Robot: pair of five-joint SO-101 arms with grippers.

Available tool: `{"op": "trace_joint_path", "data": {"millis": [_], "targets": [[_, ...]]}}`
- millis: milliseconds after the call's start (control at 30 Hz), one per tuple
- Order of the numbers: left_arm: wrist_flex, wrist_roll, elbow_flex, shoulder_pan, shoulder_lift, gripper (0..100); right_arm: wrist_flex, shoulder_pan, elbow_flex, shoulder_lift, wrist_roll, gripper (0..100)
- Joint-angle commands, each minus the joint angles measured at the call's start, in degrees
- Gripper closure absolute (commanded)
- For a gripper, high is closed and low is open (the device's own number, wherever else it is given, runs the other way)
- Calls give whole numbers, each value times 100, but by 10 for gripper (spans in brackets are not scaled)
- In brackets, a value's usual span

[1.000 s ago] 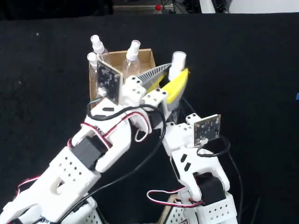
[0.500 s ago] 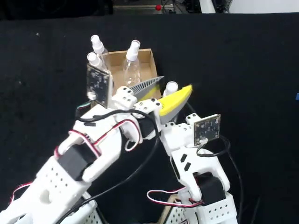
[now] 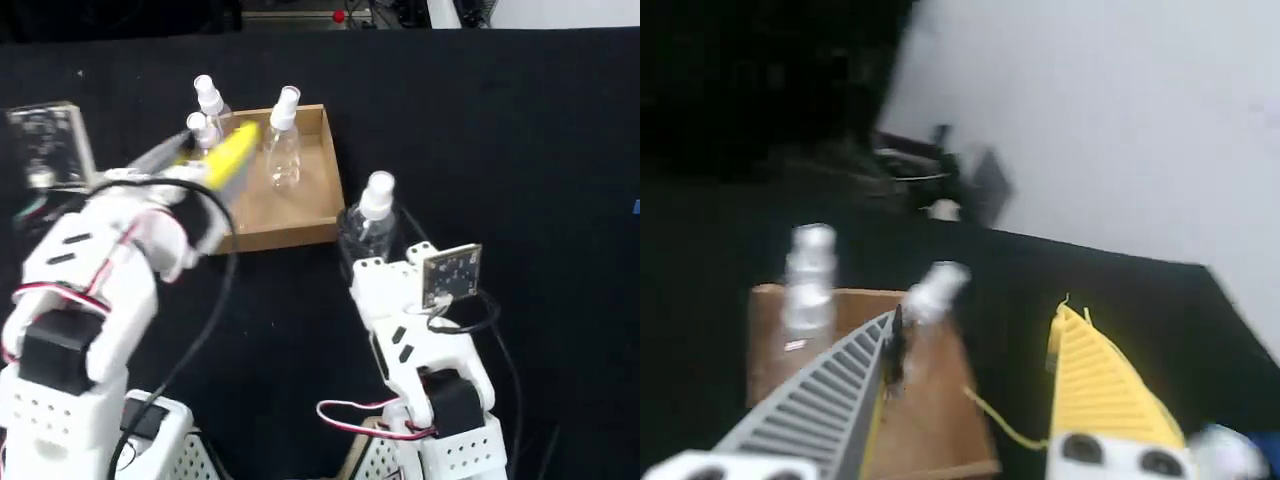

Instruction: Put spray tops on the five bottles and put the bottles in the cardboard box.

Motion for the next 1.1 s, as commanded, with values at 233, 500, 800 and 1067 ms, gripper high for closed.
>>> {"op": "trace_joint_path", "data": {"millis": [233, 500, 800, 1067], "targets": [[299, 35, 1068, -3064, -97, 777, -299, 211, -1305, -462, 53, 987], [-958, 62, 2897, -3336, -97, 779, -1538, 18, -2079, 1191, 9, 987], [-2769, 79, 4734, -3354, -97, 780, -3042, -519, -2202, 3662, 53, 982], [-3701, 79, 5508, -3336, -97, 780, -5486, -651, -1182, 4857, 53, 987]]}}
